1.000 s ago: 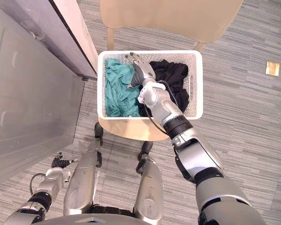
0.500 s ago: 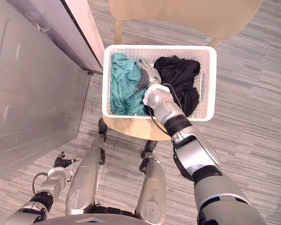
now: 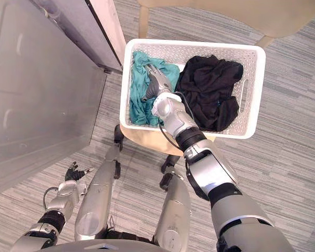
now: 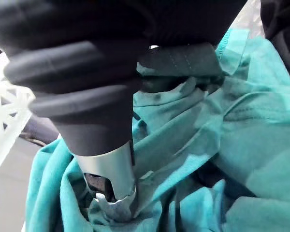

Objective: Pick up the laundry basket with both hands and put the clothes into the washing machine.

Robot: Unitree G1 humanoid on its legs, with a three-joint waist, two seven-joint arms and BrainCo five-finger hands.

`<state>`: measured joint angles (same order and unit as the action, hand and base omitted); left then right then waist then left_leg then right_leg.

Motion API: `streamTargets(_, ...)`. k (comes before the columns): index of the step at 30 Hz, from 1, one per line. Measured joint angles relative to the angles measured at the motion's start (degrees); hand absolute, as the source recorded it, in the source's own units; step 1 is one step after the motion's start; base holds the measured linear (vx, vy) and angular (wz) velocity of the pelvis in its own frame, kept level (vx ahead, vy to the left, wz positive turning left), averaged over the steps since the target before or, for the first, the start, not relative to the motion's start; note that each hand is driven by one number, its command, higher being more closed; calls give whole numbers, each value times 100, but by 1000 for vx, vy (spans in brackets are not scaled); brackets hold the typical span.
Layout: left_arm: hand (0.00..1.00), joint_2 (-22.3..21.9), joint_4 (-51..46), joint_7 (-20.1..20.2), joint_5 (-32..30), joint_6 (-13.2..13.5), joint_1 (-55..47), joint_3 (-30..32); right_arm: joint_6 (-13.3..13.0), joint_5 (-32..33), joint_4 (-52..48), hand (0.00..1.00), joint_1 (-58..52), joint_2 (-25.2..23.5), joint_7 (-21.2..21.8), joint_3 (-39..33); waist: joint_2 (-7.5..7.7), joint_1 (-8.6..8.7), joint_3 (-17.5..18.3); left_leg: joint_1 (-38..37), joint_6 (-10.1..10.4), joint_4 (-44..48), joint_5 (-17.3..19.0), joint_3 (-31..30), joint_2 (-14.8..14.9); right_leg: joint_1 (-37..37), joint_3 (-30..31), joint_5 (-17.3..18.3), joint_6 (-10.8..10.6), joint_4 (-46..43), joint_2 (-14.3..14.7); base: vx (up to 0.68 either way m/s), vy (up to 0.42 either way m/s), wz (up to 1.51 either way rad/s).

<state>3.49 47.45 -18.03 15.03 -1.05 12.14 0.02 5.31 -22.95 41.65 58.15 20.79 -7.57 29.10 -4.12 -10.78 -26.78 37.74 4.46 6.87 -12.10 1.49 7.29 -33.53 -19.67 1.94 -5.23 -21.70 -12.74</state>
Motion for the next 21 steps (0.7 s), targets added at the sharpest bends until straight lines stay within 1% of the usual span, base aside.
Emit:
streamTargets(3,0,-42,-93,-1,2,1,16,2,-5,-5,56,0,70,-6,14,17,3,7,1,67,0,59,22,2,11,-72,-5,29,14,-77,-5,3,-56,-1)
streamTargets(6,0,-170,-165,6,-2,14,50,32,-14,-224,331,0,92,-2,116,137,9,3,5,148,24,191,113,-43,47,-72,-81,72,57,-131,-7,-5,-58,4)
streamTargets(8,0,-172,-162,8,-3,12,64,45,-22,-227,467,0,123,-10,121,156,13,14,11,171,19,202,125,-69,61,-70,-126,86,70,-149,-3,-6,-49,8)
streamTargets(9,0,-177,-162,8,-4,12,64,61,-31,-235,495,100,123,-10,122,160,14,10,13,183,19,203,125,-69,75,-70,-151,97,77,-166,0,-2,-51,9)
streamTargets(13,0,-206,-160,14,-7,9,63,207,-64,-456,705,100,181,-15,123,152,38,1,26,197,17,214,123,-42,104,-67,-179,109,78,-195,3,2,-50,4)
streamTargets(16,0,-209,-121,22,-6,-7,59,211,-65,-667,849,100,177,-40,123,125,99,4,153,207,16,213,119,-34,109,-68,-190,109,78,-187,5,14,-43,1)
streamTargets(19,0,-233,-121,88,-6,-11,60,204,-38,-667,1008,100,93,-98,134,114,157,-3,281,194,11,195,109,-42,108,-40,-212,112,81,-173,5,22,-46,3)
streamTargets(21,0,-246,-124,95,-6,-10,61,202,-19,-666,1120,100,47,-154,135,99,162,2,283,166,0,178,85,-49,105,-15,-219,112,81,-174,5,13,-45,3)
